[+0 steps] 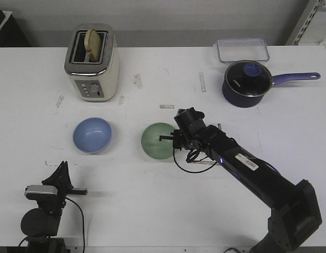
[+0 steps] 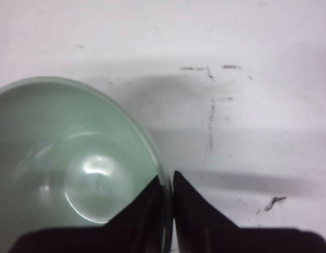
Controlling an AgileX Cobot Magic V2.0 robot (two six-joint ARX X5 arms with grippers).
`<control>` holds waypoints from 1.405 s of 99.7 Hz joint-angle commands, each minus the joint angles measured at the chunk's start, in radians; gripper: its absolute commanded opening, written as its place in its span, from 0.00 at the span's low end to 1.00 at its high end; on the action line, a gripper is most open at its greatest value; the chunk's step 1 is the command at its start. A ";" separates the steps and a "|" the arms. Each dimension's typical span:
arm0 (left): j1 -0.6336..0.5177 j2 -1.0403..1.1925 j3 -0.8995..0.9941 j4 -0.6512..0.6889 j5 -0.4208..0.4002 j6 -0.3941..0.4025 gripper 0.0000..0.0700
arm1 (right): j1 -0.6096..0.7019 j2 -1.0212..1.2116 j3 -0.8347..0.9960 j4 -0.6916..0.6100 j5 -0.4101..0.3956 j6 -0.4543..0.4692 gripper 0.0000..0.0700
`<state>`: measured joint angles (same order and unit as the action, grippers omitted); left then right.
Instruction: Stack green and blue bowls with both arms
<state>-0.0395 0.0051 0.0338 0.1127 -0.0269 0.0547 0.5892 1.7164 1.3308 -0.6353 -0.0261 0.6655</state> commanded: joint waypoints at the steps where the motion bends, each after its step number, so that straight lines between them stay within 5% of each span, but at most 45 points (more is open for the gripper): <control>1: 0.000 -0.002 -0.021 0.016 0.000 0.005 0.00 | 0.006 0.026 0.017 0.011 0.007 0.021 0.00; 38: 0.000 -0.002 -0.021 0.016 0.000 0.005 0.00 | -0.013 0.060 0.017 0.028 0.026 0.024 0.02; 56: 0.000 -0.002 -0.021 0.016 0.000 0.005 0.00 | -0.029 0.043 0.017 0.034 0.026 0.026 0.39; 81: 0.000 -0.002 -0.021 0.016 0.000 0.005 0.00 | -0.078 -0.051 0.017 0.053 0.027 -0.003 0.41; 96: 0.000 -0.002 -0.021 0.016 0.000 0.005 0.00 | -0.109 -0.126 0.017 0.068 0.027 -0.130 0.41; 113: 0.000 -0.002 -0.021 0.016 0.000 0.005 0.00 | -0.148 -0.220 0.010 0.087 0.055 -0.385 0.38; 134: 0.000 -0.002 -0.021 0.016 0.000 0.005 0.00 | -0.221 -0.381 -0.132 0.299 0.087 -0.607 0.01; 140: 0.000 -0.002 -0.021 0.016 0.000 0.005 0.00 | -0.245 -0.429 -0.186 0.363 0.087 -0.640 0.00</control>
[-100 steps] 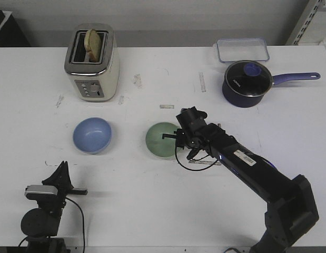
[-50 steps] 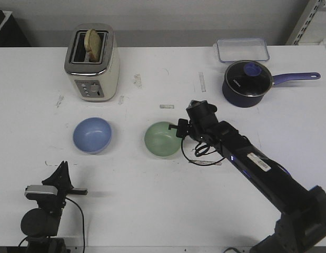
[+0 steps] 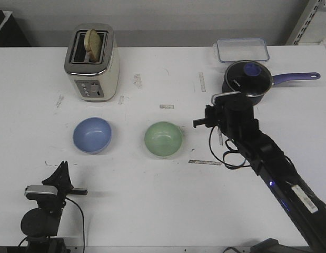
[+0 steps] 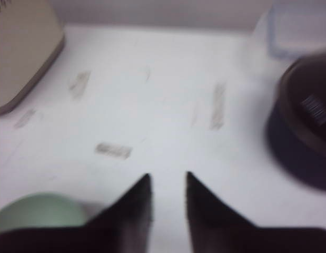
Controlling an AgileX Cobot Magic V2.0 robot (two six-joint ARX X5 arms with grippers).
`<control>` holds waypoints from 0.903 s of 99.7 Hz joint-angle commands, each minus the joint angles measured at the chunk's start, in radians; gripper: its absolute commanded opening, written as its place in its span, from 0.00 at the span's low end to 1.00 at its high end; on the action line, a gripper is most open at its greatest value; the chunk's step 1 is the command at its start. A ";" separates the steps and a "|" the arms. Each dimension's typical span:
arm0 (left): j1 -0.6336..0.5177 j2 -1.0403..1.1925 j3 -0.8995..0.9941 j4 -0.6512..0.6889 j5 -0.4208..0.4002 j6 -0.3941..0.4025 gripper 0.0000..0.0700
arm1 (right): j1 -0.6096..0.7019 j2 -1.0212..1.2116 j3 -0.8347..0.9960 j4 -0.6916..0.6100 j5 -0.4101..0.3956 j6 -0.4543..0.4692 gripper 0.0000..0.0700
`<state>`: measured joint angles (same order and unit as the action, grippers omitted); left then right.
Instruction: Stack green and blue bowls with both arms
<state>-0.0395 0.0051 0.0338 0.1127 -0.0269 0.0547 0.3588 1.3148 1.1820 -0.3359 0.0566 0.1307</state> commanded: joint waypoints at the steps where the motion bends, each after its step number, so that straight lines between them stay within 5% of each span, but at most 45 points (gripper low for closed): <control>1: 0.000 -0.002 -0.021 0.016 0.000 0.005 0.00 | -0.019 -0.035 -0.047 0.072 0.004 -0.111 0.00; 31: 0.000 -0.002 -0.021 0.016 0.000 0.005 0.00 | -0.164 -0.293 -0.350 0.340 -0.004 -0.161 0.00; 90: 0.000 -0.002 -0.021 0.016 0.000 0.005 0.00 | -0.334 -0.864 -0.731 0.349 -0.004 -0.146 0.00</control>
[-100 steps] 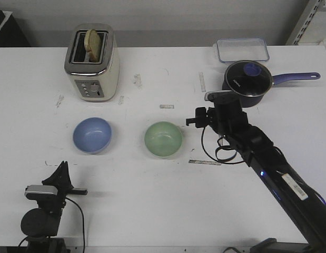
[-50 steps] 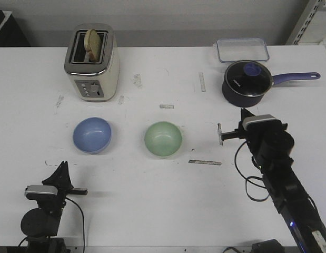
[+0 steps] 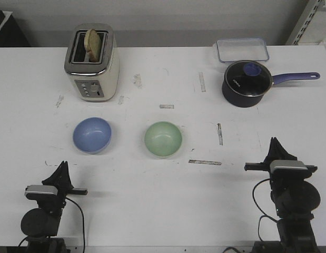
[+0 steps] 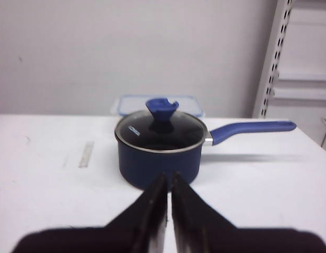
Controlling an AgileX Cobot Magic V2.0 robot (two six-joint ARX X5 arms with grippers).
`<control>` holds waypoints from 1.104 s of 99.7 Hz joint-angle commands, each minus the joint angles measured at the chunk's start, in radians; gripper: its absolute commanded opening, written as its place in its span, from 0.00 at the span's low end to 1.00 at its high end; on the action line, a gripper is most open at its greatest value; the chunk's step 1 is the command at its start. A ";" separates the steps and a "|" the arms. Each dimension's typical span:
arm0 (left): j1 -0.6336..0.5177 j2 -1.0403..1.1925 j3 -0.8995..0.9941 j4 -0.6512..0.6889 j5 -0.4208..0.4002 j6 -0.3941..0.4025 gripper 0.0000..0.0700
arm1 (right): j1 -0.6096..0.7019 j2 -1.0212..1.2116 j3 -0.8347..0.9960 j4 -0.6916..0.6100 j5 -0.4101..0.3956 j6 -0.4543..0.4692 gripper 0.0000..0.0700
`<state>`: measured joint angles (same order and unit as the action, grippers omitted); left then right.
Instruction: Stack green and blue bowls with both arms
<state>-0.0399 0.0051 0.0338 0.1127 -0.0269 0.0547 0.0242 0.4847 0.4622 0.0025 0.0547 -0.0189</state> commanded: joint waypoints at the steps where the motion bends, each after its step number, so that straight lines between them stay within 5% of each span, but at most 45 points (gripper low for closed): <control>1: 0.000 -0.002 -0.021 0.016 0.000 0.005 0.00 | 0.001 -0.041 -0.014 0.010 -0.002 0.003 0.00; 88: 0.000 -0.002 -0.021 0.022 0.001 0.003 0.00 | 0.003 -0.235 -0.018 -0.024 -0.002 0.003 0.00; 110: 0.000 -0.002 -0.020 0.092 0.004 -0.048 0.00 | 0.003 -0.235 -0.018 -0.025 -0.002 0.003 0.00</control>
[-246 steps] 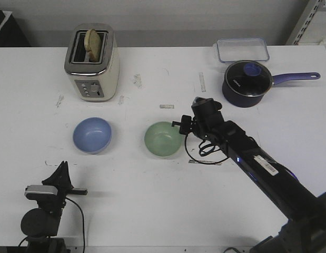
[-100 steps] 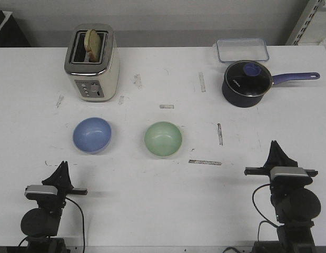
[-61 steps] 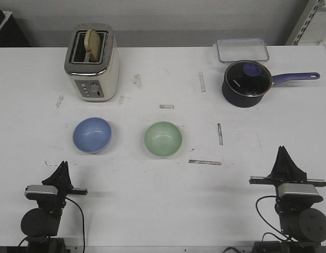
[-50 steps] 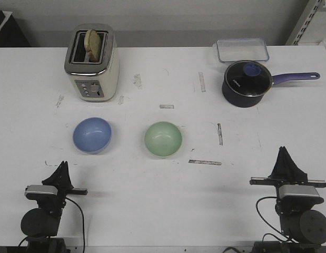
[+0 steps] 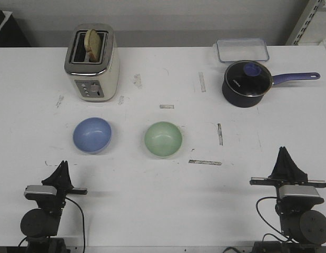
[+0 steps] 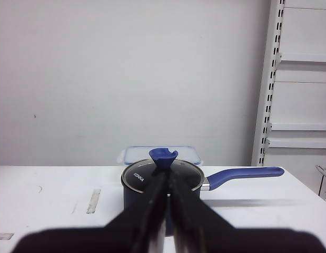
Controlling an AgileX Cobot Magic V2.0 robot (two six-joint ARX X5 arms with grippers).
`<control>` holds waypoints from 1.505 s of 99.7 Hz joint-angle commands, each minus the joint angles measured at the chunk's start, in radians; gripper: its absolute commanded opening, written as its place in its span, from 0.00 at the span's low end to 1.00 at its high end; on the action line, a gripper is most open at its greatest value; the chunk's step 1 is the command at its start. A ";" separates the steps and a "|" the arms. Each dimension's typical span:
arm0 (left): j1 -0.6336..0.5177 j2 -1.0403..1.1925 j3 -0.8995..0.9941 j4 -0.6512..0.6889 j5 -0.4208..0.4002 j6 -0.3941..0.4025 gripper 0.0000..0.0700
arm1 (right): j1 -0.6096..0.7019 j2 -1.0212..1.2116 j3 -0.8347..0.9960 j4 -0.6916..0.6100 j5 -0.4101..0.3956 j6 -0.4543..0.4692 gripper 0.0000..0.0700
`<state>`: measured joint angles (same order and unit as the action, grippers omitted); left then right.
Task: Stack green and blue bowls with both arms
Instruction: 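Move the left gripper down to the light blue bowl's rim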
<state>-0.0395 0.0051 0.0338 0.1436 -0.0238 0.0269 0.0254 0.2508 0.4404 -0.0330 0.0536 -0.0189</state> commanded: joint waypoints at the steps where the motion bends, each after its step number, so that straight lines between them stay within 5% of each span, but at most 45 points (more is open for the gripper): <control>1: 0.000 -0.002 -0.020 0.069 0.001 -0.020 0.00 | 0.002 -0.002 0.004 0.011 0.000 0.003 0.00; 52: 0.000 0.175 0.258 -0.109 -0.010 -0.023 0.00 | 0.002 -0.002 0.004 0.011 -0.001 0.003 0.00; 67: 0.000 0.323 0.367 -0.173 -0.003 -0.117 0.00 | 0.002 -0.002 0.004 0.011 0.000 0.003 0.00; 82: 0.000 0.484 0.487 -0.238 0.001 -0.126 0.00 | 0.002 -0.002 0.004 0.011 0.000 0.003 0.00; 122: 0.000 0.927 0.873 -0.618 0.005 -0.130 0.00 | 0.002 -0.002 0.004 0.011 0.000 0.003 0.00; 150: 0.002 1.182 1.134 -0.849 0.007 -0.234 0.00 | 0.002 -0.002 0.004 0.011 0.000 0.003 0.00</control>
<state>-0.0395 1.1416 1.1019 -0.6724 -0.0212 -0.1787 0.0254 0.2508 0.4404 -0.0330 0.0536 -0.0193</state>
